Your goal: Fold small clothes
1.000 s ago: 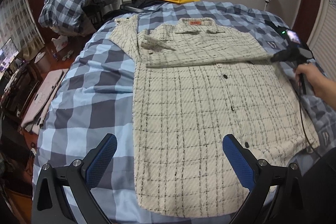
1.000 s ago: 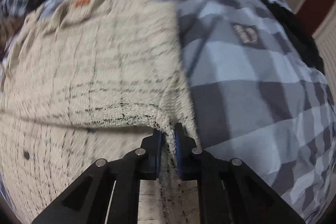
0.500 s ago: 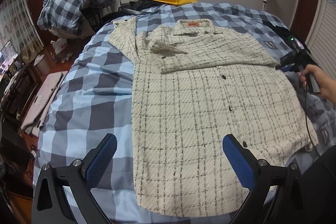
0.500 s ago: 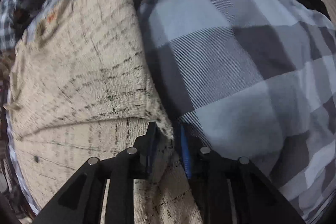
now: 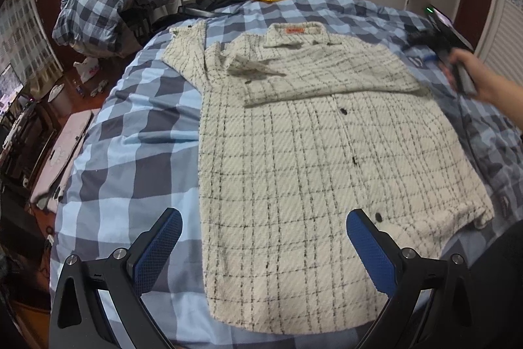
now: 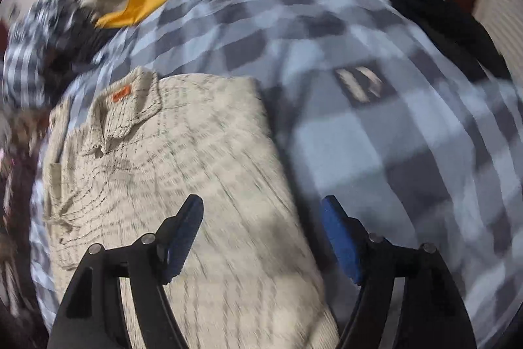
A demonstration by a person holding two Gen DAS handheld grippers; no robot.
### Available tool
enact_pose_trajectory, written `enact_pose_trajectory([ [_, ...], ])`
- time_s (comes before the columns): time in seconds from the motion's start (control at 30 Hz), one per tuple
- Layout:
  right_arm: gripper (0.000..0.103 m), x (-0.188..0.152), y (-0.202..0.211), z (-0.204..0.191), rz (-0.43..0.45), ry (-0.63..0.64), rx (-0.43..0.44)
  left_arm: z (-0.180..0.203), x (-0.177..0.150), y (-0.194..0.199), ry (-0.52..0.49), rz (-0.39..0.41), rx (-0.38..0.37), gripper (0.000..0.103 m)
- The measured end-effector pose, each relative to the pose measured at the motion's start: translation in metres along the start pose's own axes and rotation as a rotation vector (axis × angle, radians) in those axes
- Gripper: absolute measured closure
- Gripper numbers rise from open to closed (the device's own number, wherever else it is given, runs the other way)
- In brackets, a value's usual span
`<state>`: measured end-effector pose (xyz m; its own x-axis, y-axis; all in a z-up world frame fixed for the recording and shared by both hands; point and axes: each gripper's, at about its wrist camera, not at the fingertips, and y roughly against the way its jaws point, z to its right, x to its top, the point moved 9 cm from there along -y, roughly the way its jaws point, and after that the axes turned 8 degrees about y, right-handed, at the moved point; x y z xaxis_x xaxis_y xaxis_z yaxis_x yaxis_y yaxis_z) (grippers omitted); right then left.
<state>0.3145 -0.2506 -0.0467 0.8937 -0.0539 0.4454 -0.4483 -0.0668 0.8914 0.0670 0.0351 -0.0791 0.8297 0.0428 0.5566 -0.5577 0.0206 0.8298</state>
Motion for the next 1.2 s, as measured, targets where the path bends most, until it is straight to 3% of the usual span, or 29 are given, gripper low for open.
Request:
enact_pose_trajectory([
  [0.17, 0.032, 0.028, -0.033, -0.023, -0.005, 0.056, -0.039, 0.000, 0.003, -0.005, 0.028, -0.027, -0.035, 0.001],
  [0.3, 0.033, 0.039, -0.064, -0.019, -0.042, 0.133, -0.165, 0.002, 0.003, -0.010, 0.033, -0.045, -0.051, 0.001],
  [0.37, 0.056, 0.039, -0.072, -0.013, -0.044, 0.112, -0.135, 0.003, 0.002, -0.012, 0.039, -0.060, -0.065, 0.001],
  [0.4, 0.097, 0.036, -0.074, -0.013, -0.056, 0.096, -0.092, 0.003, 0.001, -0.013, 0.041, -0.068, -0.071, 0.001],
  [0.43, 0.101, 0.034, -0.078, -0.013, -0.071, 0.081, -0.044, 0.004, 0.000, -0.014, 0.043, -0.077, -0.075, 0.001],
  [0.53, 0.102, 0.041, -0.072, 0.000, -0.016, 0.070, -0.037, 0.005, -0.002, -0.017, 0.044, -0.092, -0.084, 0.001],
  [0.63, 0.103, 0.057, -0.061, 0.051, 0.110, -0.181, 0.017, 0.006, -0.003, -0.017, 0.045, -0.096, -0.084, 0.001],
  [0.67, 0.103, 0.058, -0.056, 0.068, 0.131, -0.246, -0.001, 0.006, -0.004, -0.017, 0.043, -0.094, -0.084, 0.001],
  [0.73, 0.103, 0.051, -0.056, 0.100, 0.122, -0.364, -0.002, 0.007, -0.004, -0.016, 0.032, -0.090, -0.076, 0.001],
  [0.77, 0.103, 0.043, -0.064, 0.109, 0.059, -0.385, 0.022, 0.007, -0.004, -0.016, 0.023, -0.085, -0.068, 0.001],
  [0.8, 0.103, 0.034, -0.070, 0.114, -0.008, -0.393, 0.032, 0.007, -0.003, -0.014, 0.017, -0.078, -0.061, 0.001],
  [0.83, 0.103, 0.030, -0.069, 0.113, -0.018, -0.395, 0.036, 0.007, -0.001, -0.012, 0.014, -0.067, -0.058, 0.001],
  [0.93, 0.103, 0.029, -0.048, 0.085, 0.030, -0.216, 0.002, 0.008, 0.003, -0.007, 0.013, -0.044, -0.063, 0.001],
  [1.0, 0.100, 0.027, -0.029, 0.044, 0.039, -0.041, -0.036, 0.008, 0.004, -0.006, 0.009, -0.034, -0.055, 0.001],
  [1.07, 0.089, 0.020, -0.014, 0.010, 0.050, 0.011, 0.023, 0.006, 0.004, -0.007, 0.003, -0.028, -0.036, 0.001],
  [1.1, 0.064, 0.014, -0.009, -0.007, 0.055, 0.011, 0.078, 0.004, 0.004, -0.007, 0.003, -0.026, -0.025, 0.001],
  [1.13, 0.026, 0.006, -0.006, -0.025, 0.050, 0.006, 0.138, 0.002, 0.004, -0.008, 0.004, -0.024, -0.014, 0.001],
  [1.17, 0.012, -0.007, -0.008, -0.043, 0.023, 0.000, 0.169, 0.001, 0.005, -0.009, 0.006, -0.024, -0.007, 0.001],
  [1.2, 0.009, -0.014, -0.013, -0.050, 0.001, 0.001, 0.159, -0.001, 0.005, -0.011, 0.011, -0.025, 0.003, 0.001],
])
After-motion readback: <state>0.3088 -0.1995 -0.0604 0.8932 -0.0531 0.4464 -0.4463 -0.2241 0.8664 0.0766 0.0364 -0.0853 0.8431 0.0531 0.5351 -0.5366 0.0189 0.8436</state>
